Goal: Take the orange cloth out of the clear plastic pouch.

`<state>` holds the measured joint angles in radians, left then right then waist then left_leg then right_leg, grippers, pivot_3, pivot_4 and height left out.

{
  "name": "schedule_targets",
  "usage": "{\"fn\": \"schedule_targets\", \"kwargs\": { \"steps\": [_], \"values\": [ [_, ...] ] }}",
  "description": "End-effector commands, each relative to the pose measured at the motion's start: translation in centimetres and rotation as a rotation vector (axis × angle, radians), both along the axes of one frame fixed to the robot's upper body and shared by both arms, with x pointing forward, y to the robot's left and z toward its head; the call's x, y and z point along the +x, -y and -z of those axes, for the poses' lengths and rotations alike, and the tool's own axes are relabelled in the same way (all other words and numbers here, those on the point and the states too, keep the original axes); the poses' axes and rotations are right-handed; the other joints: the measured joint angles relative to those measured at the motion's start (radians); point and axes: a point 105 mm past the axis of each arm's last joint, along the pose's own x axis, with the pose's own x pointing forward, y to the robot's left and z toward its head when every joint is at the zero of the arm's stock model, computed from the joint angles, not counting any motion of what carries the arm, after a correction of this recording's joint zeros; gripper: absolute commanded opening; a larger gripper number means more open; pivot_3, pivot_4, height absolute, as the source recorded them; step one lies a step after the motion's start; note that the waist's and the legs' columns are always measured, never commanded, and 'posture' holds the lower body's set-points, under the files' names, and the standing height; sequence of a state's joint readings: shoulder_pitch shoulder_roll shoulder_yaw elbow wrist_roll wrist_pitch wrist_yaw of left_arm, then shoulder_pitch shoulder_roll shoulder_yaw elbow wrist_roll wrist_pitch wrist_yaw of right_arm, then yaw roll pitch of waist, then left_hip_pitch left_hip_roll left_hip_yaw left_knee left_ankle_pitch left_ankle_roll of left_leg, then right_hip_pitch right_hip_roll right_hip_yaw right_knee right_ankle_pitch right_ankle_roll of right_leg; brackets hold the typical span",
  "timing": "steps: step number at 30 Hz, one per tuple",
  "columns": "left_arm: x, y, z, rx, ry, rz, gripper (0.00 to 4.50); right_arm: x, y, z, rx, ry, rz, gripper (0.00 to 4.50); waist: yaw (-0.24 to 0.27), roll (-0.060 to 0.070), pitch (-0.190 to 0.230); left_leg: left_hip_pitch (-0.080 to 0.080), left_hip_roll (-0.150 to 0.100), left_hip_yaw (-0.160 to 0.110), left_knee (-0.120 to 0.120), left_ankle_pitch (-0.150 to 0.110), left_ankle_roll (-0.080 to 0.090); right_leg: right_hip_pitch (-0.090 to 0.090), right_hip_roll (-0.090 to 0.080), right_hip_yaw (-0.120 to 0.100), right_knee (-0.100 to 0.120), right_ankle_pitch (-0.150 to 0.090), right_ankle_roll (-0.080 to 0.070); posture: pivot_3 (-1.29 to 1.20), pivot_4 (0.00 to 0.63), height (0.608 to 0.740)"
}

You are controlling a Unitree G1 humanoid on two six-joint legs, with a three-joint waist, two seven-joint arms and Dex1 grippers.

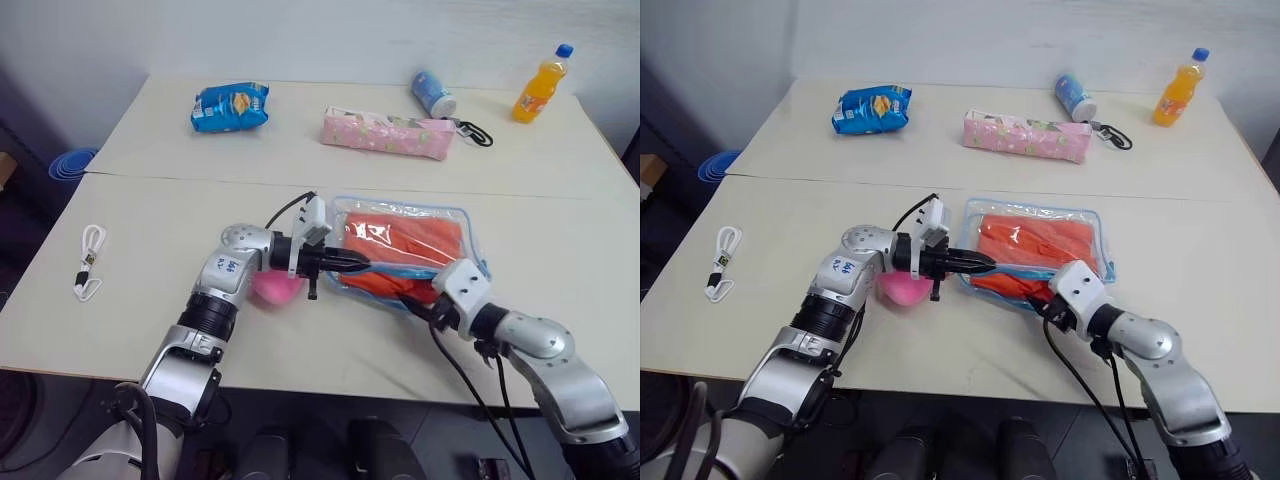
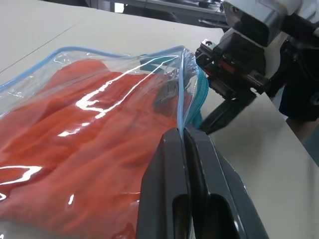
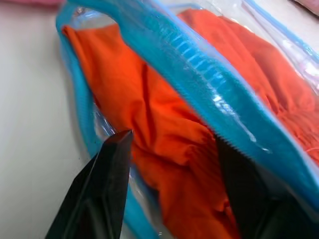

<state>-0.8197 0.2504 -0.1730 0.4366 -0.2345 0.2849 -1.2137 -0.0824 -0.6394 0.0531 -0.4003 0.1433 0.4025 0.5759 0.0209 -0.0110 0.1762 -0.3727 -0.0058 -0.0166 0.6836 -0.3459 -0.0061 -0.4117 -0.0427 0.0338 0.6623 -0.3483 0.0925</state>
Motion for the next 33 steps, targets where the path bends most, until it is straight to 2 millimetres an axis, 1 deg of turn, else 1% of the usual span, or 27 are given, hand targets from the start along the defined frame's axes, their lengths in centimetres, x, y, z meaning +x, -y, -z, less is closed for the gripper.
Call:
{"fn": "schedule_targets", "kwargs": {
  "steps": [1, 8, 11, 14, 17, 23, 26, 33],
  "values": [
    [-0.4, 0.3, -0.8, -0.019, 0.032, 0.02, 0.0, 0.2, -0.1, -0.5, -0.096, 0.058, -0.04, 2.88, 0.0, 0.0, 0.0, 0.0, 0.0, 0.0, 0.0, 0.0, 0.0, 0.0, 0.0, 0.0, 0.0, 0.0, 0.0, 0.0, 0.15, 0.74],
    [-0.4, 0.4, -0.9, -0.021, 0.029, 0.018, 0.0, 0.2, -0.6, -0.1, -0.206, 0.065, -0.119, 2.88, 0.0, 0.0, 0.0, 0.0, 0.0, 0.0, 0.0, 0.0, 0.0, 0.0, 0.0, 0.0, 0.0, 0.0, 0.0, 0.0, 0.15, 0.74],
    [-0.4, 0.4, -1.0, -0.024, 0.03, 0.015, 0.0, -0.4, -0.7, 0.1, -0.227, 0.055, -0.166, 2.88, 0.0, 0.0, 0.0, 0.0, 0.0, 0.0, 0.0, 0.0, 0.0, 0.0, 0.0, 0.0, 0.0, 0.0, 0.0, 0.0, 0.15, 0.74],
    [-0.3, 0.3, -1.0, -0.024, 0.029, 0.01, 0.0, -0.3, -0.3, 0.2, -0.229, 0.051, -0.147, 2.88, 0.0, 0.0, 0.0, 0.0, 0.0, 0.0, 0.0, 0.0, 0.0, 0.0, 0.0, 0.0, 0.0, 0.0, 0.0, 0.0, 0.15, 0.74],
    [-0.4, 0.4, -0.9, -0.024, 0.024, 0.011, 0.0, 0.3, 0.0, 0.2, -0.246, 0.068, -0.122, 2.88, 0.0, 0.0, 0.0, 0.0, 0.0, 0.0, 0.0, 0.0, 0.0, 0.0, 0.0, 0.0, 0.0, 0.0, 0.0, 0.0, 0.15, 0.74],
    [-0.6, 0.5, -0.8, -0.026, 0.015, 0.021, 0.0, 1.8, -0.4, -0.1, -0.276, 0.122, -0.073, 2.88, -0.003, 0.0, 0.0, 0.0, 0.0, 0.0, 0.0, 0.001, -0.001, 0.0, 0.0, 0.0, 0.001, 0.0, 0.0, 0.0, 0.15, 0.74],
    [-0.7, 0.6, -0.8, -0.027, 0.014, 0.024, 0.0, 2.1, -0.5, 0.0, -0.288, 0.123, -0.068, 2.88, -0.002, 0.0, 0.0, 0.0, 0.0, 0.0, 0.0, 0.001, -0.001, 0.0, 0.0, 0.0, 0.001, 0.0, 0.0, 0.0, 0.15, 0.74],
    [-0.7, 0.6, -0.8, -0.025, 0.011, 0.029, 0.0, 2.6, -1.4, -1.2, -0.225, 0.184, -0.062, 2.88, -0.004, 0.0, 0.0, 0.0, 0.0, 0.0, 0.0, 0.001, -0.001, 0.0, 0.0, 0.0, 0.002, 0.0, 0.0, 0.0, 0.15, 0.74]
  ]
}}
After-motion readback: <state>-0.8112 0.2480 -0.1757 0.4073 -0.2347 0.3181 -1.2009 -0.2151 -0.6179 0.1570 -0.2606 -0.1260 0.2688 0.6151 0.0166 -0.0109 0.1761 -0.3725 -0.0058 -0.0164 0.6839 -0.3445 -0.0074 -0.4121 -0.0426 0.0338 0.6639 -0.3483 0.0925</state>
